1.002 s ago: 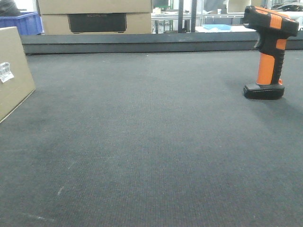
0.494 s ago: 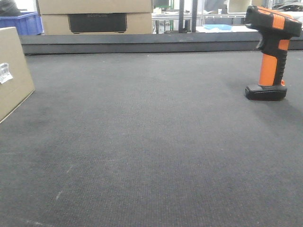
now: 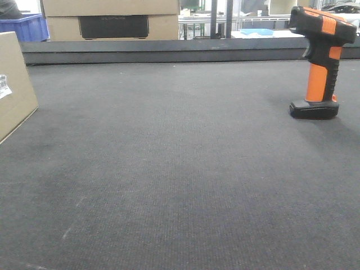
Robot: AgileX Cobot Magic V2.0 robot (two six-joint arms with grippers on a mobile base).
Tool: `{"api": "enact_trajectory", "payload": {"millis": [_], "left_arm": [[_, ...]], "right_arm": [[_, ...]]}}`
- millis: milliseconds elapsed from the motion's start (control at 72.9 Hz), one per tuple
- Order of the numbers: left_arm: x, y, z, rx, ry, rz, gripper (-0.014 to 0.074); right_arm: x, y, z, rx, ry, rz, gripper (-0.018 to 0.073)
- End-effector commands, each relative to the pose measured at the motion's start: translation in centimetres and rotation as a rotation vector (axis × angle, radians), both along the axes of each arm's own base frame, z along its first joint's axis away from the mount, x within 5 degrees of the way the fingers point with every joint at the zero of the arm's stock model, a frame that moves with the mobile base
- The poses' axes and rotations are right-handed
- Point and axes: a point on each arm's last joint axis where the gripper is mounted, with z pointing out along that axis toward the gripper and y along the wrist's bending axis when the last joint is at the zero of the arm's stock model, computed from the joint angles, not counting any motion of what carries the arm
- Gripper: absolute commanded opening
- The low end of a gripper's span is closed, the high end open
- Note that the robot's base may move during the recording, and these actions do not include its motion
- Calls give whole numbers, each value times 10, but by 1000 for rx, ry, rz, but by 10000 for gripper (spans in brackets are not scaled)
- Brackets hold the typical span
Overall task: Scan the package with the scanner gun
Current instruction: 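Move the left gripper over the cardboard box and lower onto it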
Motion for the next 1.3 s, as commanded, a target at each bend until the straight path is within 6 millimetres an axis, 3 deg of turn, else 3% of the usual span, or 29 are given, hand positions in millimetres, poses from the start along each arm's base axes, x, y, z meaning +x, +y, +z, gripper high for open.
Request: {"api": "enact_trajectory", "payload": {"millis": [0, 220, 343, 494, 714, 1043, 1180, 1290], "left_arm": [[-2, 0, 21, -2, 34, -6, -111], [18, -2, 77, -74, 161, -31, -111], [46, -3, 93, -69, 342, -29, -111], [78, 1, 114, -3, 431, -1, -111], [128, 2, 129, -4, 549, 9, -111], [224, 5, 135, -142, 858, 89, -111], [250, 9, 132, -129, 909, 135, -111], [259, 10, 125, -122, 944, 142, -105]], "right_arm": [[-1, 0, 2, -7, -22, -2, -168], [-1, 0, 2, -7, -22, -2, -168], [-1, 0, 2, -7, -22, -2, -168], [-1, 0, 2, -7, -22, -2, -168], [-1, 0, 2, -7, -22, -2, -168], [-1, 0, 2, -7, -22, -2, -168], [-1, 0, 2, -7, -22, -2, -168], [-1, 0, 2, -7, -22, -2, -168]]}}
